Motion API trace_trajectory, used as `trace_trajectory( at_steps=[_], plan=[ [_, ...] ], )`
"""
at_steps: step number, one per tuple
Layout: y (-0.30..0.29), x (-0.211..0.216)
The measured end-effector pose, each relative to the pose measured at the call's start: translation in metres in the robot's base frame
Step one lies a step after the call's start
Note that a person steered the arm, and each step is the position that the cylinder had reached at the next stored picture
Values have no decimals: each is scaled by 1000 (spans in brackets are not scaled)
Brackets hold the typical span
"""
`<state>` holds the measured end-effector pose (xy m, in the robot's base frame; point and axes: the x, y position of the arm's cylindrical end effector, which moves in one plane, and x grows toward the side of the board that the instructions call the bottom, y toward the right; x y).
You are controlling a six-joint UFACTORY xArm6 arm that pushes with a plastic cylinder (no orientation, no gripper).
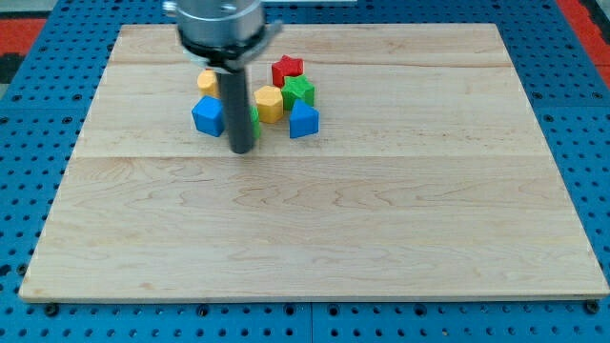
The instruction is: Separate the blue cube from the green circle
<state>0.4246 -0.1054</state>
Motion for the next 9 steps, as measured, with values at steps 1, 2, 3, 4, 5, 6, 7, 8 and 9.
trace_trajectory(
  at_steps=[1,2,3,4,5,6,7,8,9],
  plan=[
    [-75,-49],
    [-31,-74],
    [16,-40],
    [17,18],
    [21,28],
    [41,35],
    [-27,43],
    [56,98],
    [151,100]
  ],
)
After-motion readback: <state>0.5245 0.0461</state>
